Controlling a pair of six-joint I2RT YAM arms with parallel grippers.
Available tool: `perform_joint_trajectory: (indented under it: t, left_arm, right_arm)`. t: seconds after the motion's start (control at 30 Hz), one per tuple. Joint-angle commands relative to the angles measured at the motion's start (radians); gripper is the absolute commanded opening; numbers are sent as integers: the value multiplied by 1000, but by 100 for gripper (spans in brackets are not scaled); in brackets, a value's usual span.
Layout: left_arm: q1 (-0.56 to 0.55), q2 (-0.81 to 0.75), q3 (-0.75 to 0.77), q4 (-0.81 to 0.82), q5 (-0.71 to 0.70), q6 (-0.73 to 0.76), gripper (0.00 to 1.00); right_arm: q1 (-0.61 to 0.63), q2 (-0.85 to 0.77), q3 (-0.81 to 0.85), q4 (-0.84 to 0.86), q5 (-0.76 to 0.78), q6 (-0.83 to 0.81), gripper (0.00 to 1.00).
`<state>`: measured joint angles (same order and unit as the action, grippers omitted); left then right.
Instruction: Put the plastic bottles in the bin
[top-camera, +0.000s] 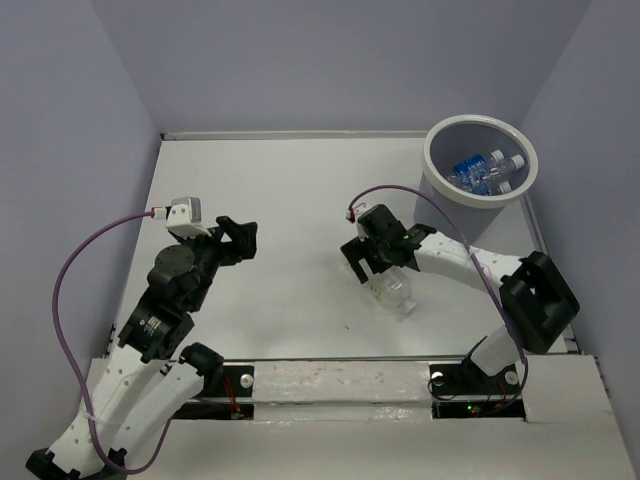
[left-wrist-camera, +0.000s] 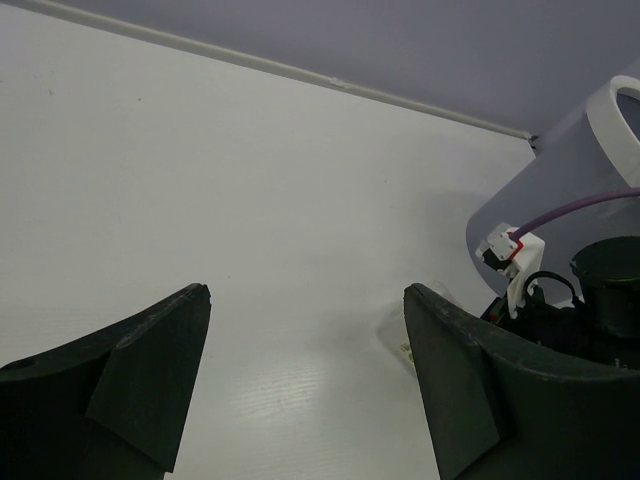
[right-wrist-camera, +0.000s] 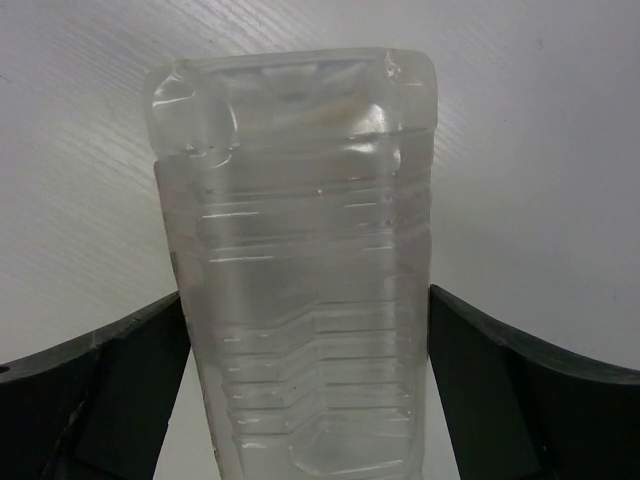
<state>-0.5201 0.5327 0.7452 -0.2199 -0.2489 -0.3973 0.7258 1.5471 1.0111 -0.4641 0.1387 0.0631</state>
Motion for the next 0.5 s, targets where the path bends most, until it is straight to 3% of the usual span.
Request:
perform_joint_trajectory:
  t: [0.0,0.17,0.33,0.47]
  left_arm:
    - [8,6,-14,53,19,21,88]
    - [14,15,-12,56,33,23,88]
    - [26,12,-12,59,49,25,88]
    - [34,9,-15,62,63,25,88]
  right_arm:
    - [1,54,41,-2,-24,9,91]
    - [11,-16,112,4,2,26,59]
    - [11,-168,231,10,57,34,54]
    - [11,-289,363,97,287,-26,48]
